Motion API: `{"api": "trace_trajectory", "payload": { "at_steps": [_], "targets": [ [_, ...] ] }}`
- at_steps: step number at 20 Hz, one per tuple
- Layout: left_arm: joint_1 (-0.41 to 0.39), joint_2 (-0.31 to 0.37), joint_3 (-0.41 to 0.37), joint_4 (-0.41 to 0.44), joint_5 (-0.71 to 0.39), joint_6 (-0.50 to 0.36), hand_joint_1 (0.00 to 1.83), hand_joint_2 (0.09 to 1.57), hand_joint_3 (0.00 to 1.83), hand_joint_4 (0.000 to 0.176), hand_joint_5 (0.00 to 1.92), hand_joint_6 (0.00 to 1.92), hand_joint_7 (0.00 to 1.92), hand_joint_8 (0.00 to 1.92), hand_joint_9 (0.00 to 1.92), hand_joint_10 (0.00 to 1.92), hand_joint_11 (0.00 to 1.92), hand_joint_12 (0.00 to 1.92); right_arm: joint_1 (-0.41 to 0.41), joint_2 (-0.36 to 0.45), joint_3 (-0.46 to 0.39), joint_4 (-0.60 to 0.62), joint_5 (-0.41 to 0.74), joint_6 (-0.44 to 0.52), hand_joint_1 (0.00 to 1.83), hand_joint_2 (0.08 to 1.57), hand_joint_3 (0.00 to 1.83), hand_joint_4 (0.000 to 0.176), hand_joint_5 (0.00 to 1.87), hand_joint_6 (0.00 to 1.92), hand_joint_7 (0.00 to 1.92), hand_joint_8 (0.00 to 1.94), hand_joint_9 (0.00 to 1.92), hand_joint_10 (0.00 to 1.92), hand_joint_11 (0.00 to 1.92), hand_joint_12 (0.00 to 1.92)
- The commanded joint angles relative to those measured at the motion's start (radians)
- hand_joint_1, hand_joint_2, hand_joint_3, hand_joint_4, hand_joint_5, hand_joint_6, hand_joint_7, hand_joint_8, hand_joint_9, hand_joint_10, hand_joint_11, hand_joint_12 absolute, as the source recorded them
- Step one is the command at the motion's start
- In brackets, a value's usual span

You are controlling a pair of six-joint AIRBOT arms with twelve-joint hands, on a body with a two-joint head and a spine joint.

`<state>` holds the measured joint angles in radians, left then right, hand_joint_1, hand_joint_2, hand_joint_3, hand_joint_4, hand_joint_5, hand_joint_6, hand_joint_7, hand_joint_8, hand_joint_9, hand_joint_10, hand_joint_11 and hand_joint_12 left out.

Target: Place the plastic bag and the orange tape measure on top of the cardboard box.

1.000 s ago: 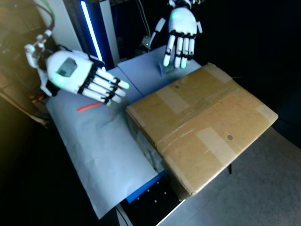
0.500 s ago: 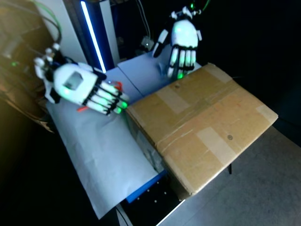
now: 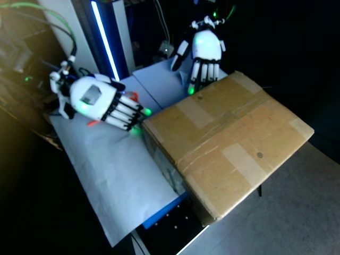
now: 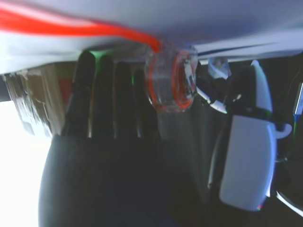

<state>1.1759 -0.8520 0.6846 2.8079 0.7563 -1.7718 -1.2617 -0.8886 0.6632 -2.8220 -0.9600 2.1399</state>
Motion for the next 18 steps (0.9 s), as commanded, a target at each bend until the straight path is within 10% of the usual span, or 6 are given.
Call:
{"api": "trace_trajectory", "payload": {
  "at_steps": [1,5,8,9,10,18],
  "targets": [
    [0.01,-0.01,0.002,-0.024,0.001,-0.007,0.55,0.96,0.01,0.083,0.39,0.01,0.28,0.01,0.0,0.78,0.0,1.65,0.006,-0.011,0.002,-0.006,-0.008,0.01,0.76,0.93,0.01,0.0,0.45,0.07,0.39,0.07,0.11,0.79,0.0,1.35],
    [0.019,-0.019,0.011,-0.027,-0.034,-0.007,0.74,0.99,0.0,0.06,0.57,0.05,0.48,0.08,0.14,0.96,0.0,1.76,0.007,-0.016,0.005,-0.006,0.003,0.003,0.92,0.99,0.0,0.0,0.64,0.24,0.33,0.68,0.16,0.95,0.0,1.45],
    [0.021,-0.02,0.011,-0.017,-0.044,-0.007,0.96,1.1,0.0,0.01,0.82,0.06,0.64,0.47,0.45,1.14,0.27,1.65,0.007,-0.017,0.007,-0.006,0.004,0.001,1.21,1.17,0.0,0.0,0.89,1.01,0.87,1.29,0.7,1.31,0.51,1.66],
    [0.022,-0.022,0.012,-0.018,-0.044,-0.007,0.95,1.21,0.0,0.133,0.78,1.24,0.61,0.71,0.51,1.22,0.37,1.66,0.007,-0.017,0.007,-0.006,0.004,0.001,1.36,1.17,0.0,0.0,0.87,0.99,0.87,1.27,0.78,1.43,0.64,1.64],
    [0.024,-0.029,0.013,-0.019,-0.042,-0.007,1.13,1.24,0.0,0.009,0.76,1.22,0.72,1.44,0.63,1.34,0.53,1.69,0.007,-0.018,0.007,-0.006,0.004,0.001,1.26,1.18,0.0,0.0,0.91,0.85,0.83,1.49,0.81,1.57,0.76,1.75],
    [0.029,-0.089,0.046,-0.068,0.027,-0.007,1.34,1.23,0.0,0.0,0.71,1.15,0.77,1.41,0.71,1.56,0.63,1.54,0.032,-0.018,0.01,-0.007,0.003,0.001,1.25,1.16,0.0,0.0,0.93,0.84,0.89,1.43,0.97,1.51,0.9,1.8]
  ]
}}
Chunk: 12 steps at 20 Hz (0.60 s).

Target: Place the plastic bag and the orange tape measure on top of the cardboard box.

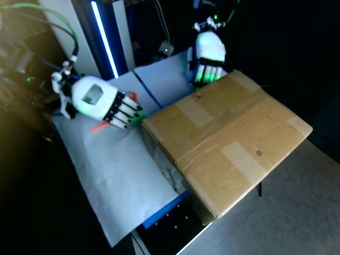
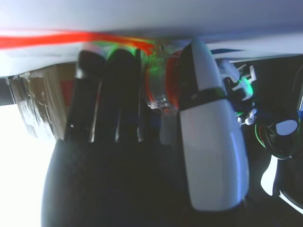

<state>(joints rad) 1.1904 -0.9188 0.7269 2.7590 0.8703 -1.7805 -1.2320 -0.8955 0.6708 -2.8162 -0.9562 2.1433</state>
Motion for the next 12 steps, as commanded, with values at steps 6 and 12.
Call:
{"api": "trace_trajectory", "payload": {
  "at_steps": [6,12],
  "targets": [
    [-0.015,0.012,-0.01,0.019,-0.026,0.001,1.35,1.21,0.0,0.0,0.73,1.13,0.82,1.33,0.75,1.48,0.6,1.48,0.051,0.021,-0.004,-0.049,-0.038,-0.002,1.36,1.17,0.0,0.0,0.86,0.89,0.81,1.35,0.86,1.43,0.85,1.62],
    [-0.06,0.117,-0.076,0.089,0.122,-0.002,1.35,1.18,0.0,0.0,0.79,1.14,0.88,1.23,0.74,1.43,0.52,1.44,0.117,0.111,-0.06,-0.124,-0.136,-0.002,1.36,1.18,0.0,0.0,0.88,0.85,0.75,1.42,0.82,1.49,0.79,1.6]
  ]
}}
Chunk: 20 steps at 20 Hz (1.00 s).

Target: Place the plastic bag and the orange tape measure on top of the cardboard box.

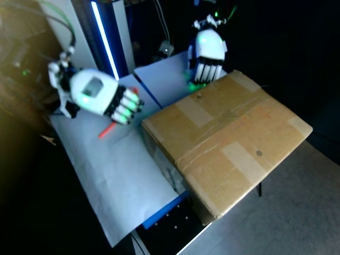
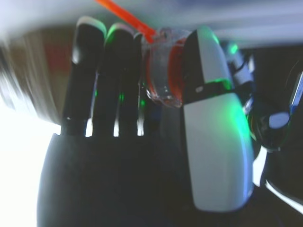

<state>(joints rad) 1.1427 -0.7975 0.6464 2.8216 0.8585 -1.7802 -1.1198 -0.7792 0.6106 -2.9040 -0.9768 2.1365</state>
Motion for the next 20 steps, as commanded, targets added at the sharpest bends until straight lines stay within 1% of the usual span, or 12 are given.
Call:
{"api": "trace_trajectory", "payload": {
  "at_steps": [1,5,6,7,9,11,12,14,17,18,19,20],
  "targets": [
    [-0.016,0.018,-0.008,0.039,0.166,-0.005,1.35,1.2,0.0,0.0,0.75,1.15,0.84,1.3,0.72,1.48,0.53,1.49,0.018,0.009,-0.008,-0.05,-0.133,0.005,1.36,1.2,0.0,0.0,0.87,0.84,0.72,1.47,0.79,1.55,0.83,1.64],
    [-0.036,0.071,-0.026,0.089,0.26,-0.062,1.34,1.22,0.0,0.0,0.71,1.21,0.77,1.33,0.74,1.53,0.54,1.5,0.052,0.05,-0.027,-0.085,-0.199,0.005,1.25,1.14,0.0,0.0,1.0,0.77,0.88,1.4,0.87,1.47,0.82,1.63],
    [-0.043,0.082,-0.029,0.092,0.289,-0.072,1.35,1.18,0.0,0.0,0.79,1.13,0.83,1.22,0.81,1.43,0.62,1.43,0.064,0.059,-0.03,-0.096,-0.214,0.005,1.24,1.19,0.0,0.0,0.97,0.77,0.76,1.59,0.88,1.77,0.9,1.83],
    [-0.05,0.089,-0.032,0.092,0.307,-0.073,1.36,1.17,0.0,0.0,0.83,1.1,0.84,1.18,0.84,1.37,0.64,1.38,0.074,0.068,-0.031,-0.103,-0.227,0.005,1.25,1.15,0.0,0.0,1.01,0.73,0.88,1.42,0.91,1.85,0.96,1.88],
    [-0.069,0.101,-0.036,0.101,0.338,-0.073,1.36,1.15,0.0,0.0,0.86,1.06,0.86,1.13,0.91,1.28,0.71,1.33,0.104,0.078,-0.03,-0.108,-0.232,0.005,1.23,1.19,0.0,0.0,1.01,0.77,0.71,1.58,0.9,1.86,0.96,1.89],
    [-0.102,0.116,-0.038,0.121,0.358,-0.073,1.35,1.19,0.0,0.0,0.78,1.14,0.76,1.27,0.86,1.41,0.7,1.41,0.132,0.094,-0.029,-0.108,-0.237,0.005,1.25,1.14,0.0,0.0,1.0,0.77,0.88,1.41,0.91,1.85,0.97,1.87],
    [-0.12,0.123,-0.037,0.134,0.362,-0.073,1.35,1.19,0.0,0.0,0.77,1.09,0.78,1.27,0.87,1.4,0.71,1.37,0.14,0.099,-0.027,-0.108,-0.24,0.004,1.23,1.19,0.0,0.0,1.01,0.77,0.71,1.58,0.9,1.86,0.96,1.89],
    [-0.161,0.13,-0.024,0.15,0.37,-0.072,1.36,1.16,0.0,0.0,0.82,1.04,0.81,1.18,0.92,1.33,0.77,1.33,0.169,0.102,-0.008,-0.108,-0.251,-0.002,1.25,1.14,0.0,0.0,1.0,0.77,0.88,1.41,0.91,1.85,0.97,1.87],
    [-0.207,0.127,-0.009,0.161,0.371,-0.072,1.37,1.15,0.0,0.0,0.84,0.99,0.82,1.18,0.97,1.25,0.85,1.29,0.219,0.102,0.008,-0.108,-0.251,-0.028,1.25,1.14,0.0,0.0,1.01,0.76,0.88,1.4,0.91,1.85,0.97,1.87],
    [-0.23,0.124,-0.002,0.17,0.371,-0.072,1.37,1.13,0.0,0.0,0.87,0.94,0.9,1.09,0.98,1.22,0.86,1.28,0.24,0.102,0.013,-0.108,-0.251,-0.052,1.22,1.19,0.0,0.0,1.02,0.76,0.68,1.61,0.9,1.87,0.96,1.89],
    [-0.252,0.112,0.011,0.174,0.367,-0.071,1.37,1.12,0.0,0.0,0.88,0.92,0.94,1.03,0.96,1.24,0.77,1.35,0.258,0.102,0.019,-0.108,-0.251,-0.082,1.25,1.14,0.0,0.0,1.02,0.73,0.88,1.42,0.91,1.86,0.96,1.88],
    [-0.28,0.092,0.031,0.179,0.354,-0.071,1.37,1.13,0.0,0.0,0.87,0.94,1.0,0.97,0.9,1.31,0.62,1.46,0.272,0.101,0.025,-0.108,-0.251,-0.097,1.24,1.16,0.01,0.0,0.96,0.84,0.85,1.45,0.92,1.84,0.97,1.87]
  ]
}}
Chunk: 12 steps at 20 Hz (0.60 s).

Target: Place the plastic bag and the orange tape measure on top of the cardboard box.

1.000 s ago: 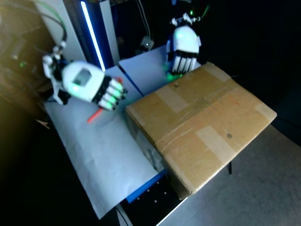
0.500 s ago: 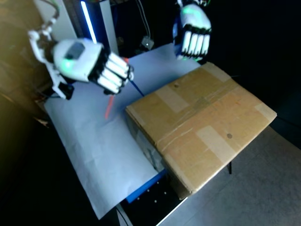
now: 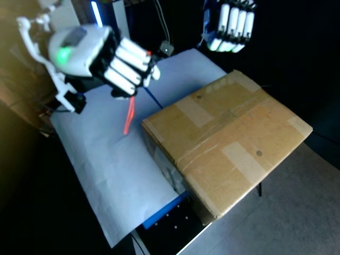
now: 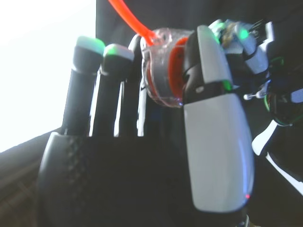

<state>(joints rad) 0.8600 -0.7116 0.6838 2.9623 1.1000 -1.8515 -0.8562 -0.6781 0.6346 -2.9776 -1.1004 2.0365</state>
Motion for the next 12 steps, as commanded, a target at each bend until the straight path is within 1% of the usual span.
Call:
{"api": "trace_trajectory", "payload": {
  "at_steps": [1,2,3,4,5,6,7,8,9,10,11,12],
  "targets": [
    [-0.04,-0.021,0.016,0.05,0.082,0.0,1.37,1.13,0.0,0.0,0.88,0.93,1.01,0.98,0.88,1.33,0.57,1.48,0.021,0.0,0.01,-0.034,-0.127,-0.006,1.23,1.19,0.0,0.0,1.01,0.77,0.71,1.58,0.9,1.86,0.96,1.89],
    [-0.086,-0.051,0.04,0.05,0.047,0.0,1.38,1.12,0.0,0.0,0.86,0.92,1.02,0.97,0.9,1.31,0.69,1.4,0.033,0.0,0.021,-0.034,-0.127,-0.006,1.25,1.15,0.0,0.0,1.01,0.73,0.88,1.42,0.9,1.86,0.96,1.89],
    [-0.119,-0.07,0.057,0.05,0.025,0.002,1.37,1.13,0.0,0.0,0.84,0.94,1.0,1.01,0.9,1.3,0.75,1.38,0.044,-0.002,0.034,-0.034,-0.127,-0.006,1.25,1.15,0.0,0.0,1.0,0.78,0.88,1.41,0.91,1.85,0.97,1.87],
    [-0.142,-0.082,0.07,0.05,0.013,0.003,1.37,1.14,0.0,0.0,0.82,0.96,0.98,1.03,0.9,1.31,0.85,1.35,0.055,-0.006,0.046,-0.034,-0.127,-0.006,1.23,1.19,0.0,0.0,1.01,0.77,0.71,1.58,0.9,1.86,0.96,1.89],
    [-0.171,-0.098,0.089,0.05,-0.002,0.004,1.38,1.12,0.0,0.0,0.81,0.97,1.0,0.98,0.96,1.24,0.95,1.25,0.076,-0.018,0.064,-0.034,-0.127,-0.006,1.25,1.15,0.0,0.0,1.01,0.73,0.88,1.42,0.9,1.86,0.96,1.89],
    [-0.198,-0.115,0.109,0.05,-0.019,0.005,1.38,1.12,0.0,0.0,0.81,1.0,1.0,0.96,0.97,1.22,0.87,1.24,0.095,-0.03,0.082,-0.034,-0.127,-0.01,1.25,1.15,0.0,0.0,1.0,0.78,0.88,1.41,0.91,1.85,0.97,1.87],
    [-0.221,-0.132,0.127,0.05,-0.034,0.005,1.38,1.11,0.0,0.0,0.83,1.0,1.02,0.93,1.0,1.17,0.9,1.23,0.114,-0.041,0.099,-0.034,-0.124,-0.014,1.23,1.19,0.0,0.0,1.01,0.77,0.71,1.58,0.9,1.86,0.96,1.89],
    [-0.242,-0.148,0.145,0.05,-0.049,0.006,1.38,1.12,0.0,0.0,0.81,1.01,1.0,0.98,0.98,1.2,0.89,1.28,0.131,-0.051,0.113,-0.034,-0.123,-0.016,1.25,1.15,0.0,0.0,1.01,0.73,0.88,1.42,0.9,1.86,0.96,1.89],
    [-0.259,-0.161,0.159,0.05,-0.062,0.006,1.38,1.12,0.0,0.0,0.82,1.01,0.99,0.99,0.97,1.22,0.87,1.32,0.152,-0.063,0.128,-0.034,-0.123,-0.022,1.25,1.15,0.0,0.0,1.0,0.78,0.88,1.41,0.91,1.85,0.97,1.87],
    [-0.278,-0.176,0.177,0.05,-0.079,0.007,1.37,1.14,0.0,0.0,0.8,1.02,0.94,1.07,0.92,1.29,0.82,1.4,0.179,-0.081,0.146,-0.034,-0.113,-0.027,1.23,1.19,0.0,0.0,1.01,0.77,0.71,1.58,0.9,1.86,0.96,1.89],
    [-0.294,-0.189,0.196,0.05,-0.095,0.007,1.37,1.15,0.0,0.0,0.79,1.03,0.91,1.13,0.89,1.33,0.82,1.45,0.207,-0.109,0.169,-0.034,-0.099,-0.041,1.25,1.16,0.0,0.0,1.01,0.72,0.83,1.47,0.9,1.86,0.96,1.89],
    [-0.304,-0.198,0.208,0.05,-0.106,0.007,1.36,1.17,0.0,0.0,0.76,1.05,0.89,1.19,0.86,1.39,0.77,1.49,0.227,-0.128,0.185,-0.034,-0.089,-0.052,1.25,1.15,0.0,0.0,1.0,0.77,0.88,1.41,0.91,1.85,0.97,1.87]
  ]
}}
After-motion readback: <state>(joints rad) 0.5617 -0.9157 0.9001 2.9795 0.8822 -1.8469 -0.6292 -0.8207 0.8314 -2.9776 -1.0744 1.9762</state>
